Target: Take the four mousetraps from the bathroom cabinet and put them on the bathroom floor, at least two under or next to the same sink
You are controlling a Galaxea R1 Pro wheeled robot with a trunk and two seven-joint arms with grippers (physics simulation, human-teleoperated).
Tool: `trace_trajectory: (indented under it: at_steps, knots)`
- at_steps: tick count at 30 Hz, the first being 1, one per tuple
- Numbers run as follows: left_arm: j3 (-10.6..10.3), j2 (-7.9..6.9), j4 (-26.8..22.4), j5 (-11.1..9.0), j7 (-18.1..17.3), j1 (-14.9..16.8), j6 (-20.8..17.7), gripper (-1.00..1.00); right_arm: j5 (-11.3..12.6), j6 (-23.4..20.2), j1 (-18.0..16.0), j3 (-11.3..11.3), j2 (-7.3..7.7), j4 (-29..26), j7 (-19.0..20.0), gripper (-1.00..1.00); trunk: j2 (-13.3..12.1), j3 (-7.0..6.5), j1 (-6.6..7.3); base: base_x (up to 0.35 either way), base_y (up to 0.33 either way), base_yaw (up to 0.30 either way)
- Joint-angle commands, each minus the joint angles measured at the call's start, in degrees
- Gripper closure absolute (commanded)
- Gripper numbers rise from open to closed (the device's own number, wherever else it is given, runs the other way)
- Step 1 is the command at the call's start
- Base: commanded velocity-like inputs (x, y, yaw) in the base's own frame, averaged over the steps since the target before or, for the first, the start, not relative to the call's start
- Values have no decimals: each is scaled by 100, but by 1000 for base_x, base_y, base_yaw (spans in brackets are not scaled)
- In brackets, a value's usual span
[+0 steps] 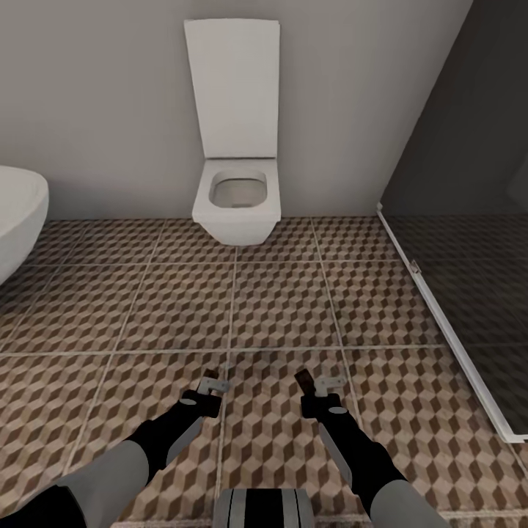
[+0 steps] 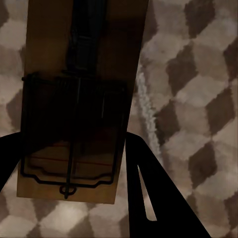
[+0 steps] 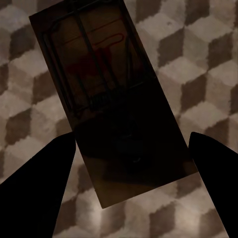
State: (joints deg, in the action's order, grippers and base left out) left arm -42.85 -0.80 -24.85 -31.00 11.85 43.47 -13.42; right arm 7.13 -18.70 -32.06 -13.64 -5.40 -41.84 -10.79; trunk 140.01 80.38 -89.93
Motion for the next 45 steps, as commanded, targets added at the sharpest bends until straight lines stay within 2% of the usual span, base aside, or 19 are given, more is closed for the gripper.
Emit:
trace_trajectory:
  at_steps: [1,8,26,45]
  knots:
    - [-48,-8,-19,-38,47,4,-29,100,60,3,-2,-27,4,-9,-54,100,2,13,1,0,0,0]
    - [-43,-8,-18,-38,46,4,-29,100,60,250,-2,-25,4,-9,-54,100,2,35,1,106,56,0]
    - [-46,-8,-11,-38,45,4,-29,100,60,270,-2,-27,7,-9,-54,100,2,36,1,278,162,0]
    - [-48,-8,-11,-38,44,4,-34,100,60,270,-2,-31,6,-13,-54,100,2,36,1,331,11,0]
